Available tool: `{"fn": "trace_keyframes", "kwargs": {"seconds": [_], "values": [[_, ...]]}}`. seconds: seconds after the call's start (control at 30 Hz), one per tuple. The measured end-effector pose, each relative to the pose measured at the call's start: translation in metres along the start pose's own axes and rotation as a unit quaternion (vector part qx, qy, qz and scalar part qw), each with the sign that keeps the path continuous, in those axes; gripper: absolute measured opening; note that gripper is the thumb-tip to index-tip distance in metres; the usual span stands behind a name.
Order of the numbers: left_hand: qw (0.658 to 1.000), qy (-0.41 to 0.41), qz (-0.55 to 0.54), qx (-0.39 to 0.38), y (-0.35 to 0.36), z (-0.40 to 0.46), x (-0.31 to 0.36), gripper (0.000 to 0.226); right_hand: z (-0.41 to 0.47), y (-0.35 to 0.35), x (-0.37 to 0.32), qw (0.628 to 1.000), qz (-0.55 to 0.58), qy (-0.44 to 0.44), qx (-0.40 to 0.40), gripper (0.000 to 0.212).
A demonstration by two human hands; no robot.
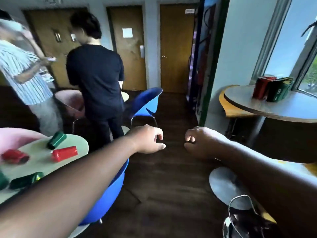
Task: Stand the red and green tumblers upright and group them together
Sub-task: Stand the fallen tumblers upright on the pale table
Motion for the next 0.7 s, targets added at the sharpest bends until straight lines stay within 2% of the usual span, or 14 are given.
{"fn": "trace_keyframes", "kwargs": {"seconds": [0.2,0.3,0.37,0.5,0.7], "values": [[0.987,-0.154,-0.015,0.032,-0.009,-0.044,-0.087,0.030,0.071,0.032,-0.078,0.989,-0.021,-0.126,-0.075,0.014],[0.971,-0.235,-0.024,0.047,-0.008,-0.086,-0.125,0.028,0.085,0.049,-0.129,0.977,-0.020,-0.192,-0.091,0.024],[0.957,-0.284,-0.038,0.052,0.001,-0.121,-0.148,0.027,0.085,0.063,-0.167,0.963,-0.020,-0.253,-0.088,0.028],[0.929,-0.363,-0.059,0.049,0.020,-0.197,-0.184,0.034,0.073,0.096,-0.236,0.944,-0.010,-0.309,-0.110,0.021],[0.899,-0.429,-0.056,0.073,0.024,-0.308,-0.235,0.035,0.033,0.136,-0.357,0.908,-0.013,-0.391,-0.150,0.016]]}}
Point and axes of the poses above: each hand's wrist, its own z-axis towards the middle knuckle, its own y-axis out of the palm, x = y × z, the point moved 10 cm from there along z, towards the middle knuckle, and after that the axes turned 12 degrees about y, right-handed, at the moved point
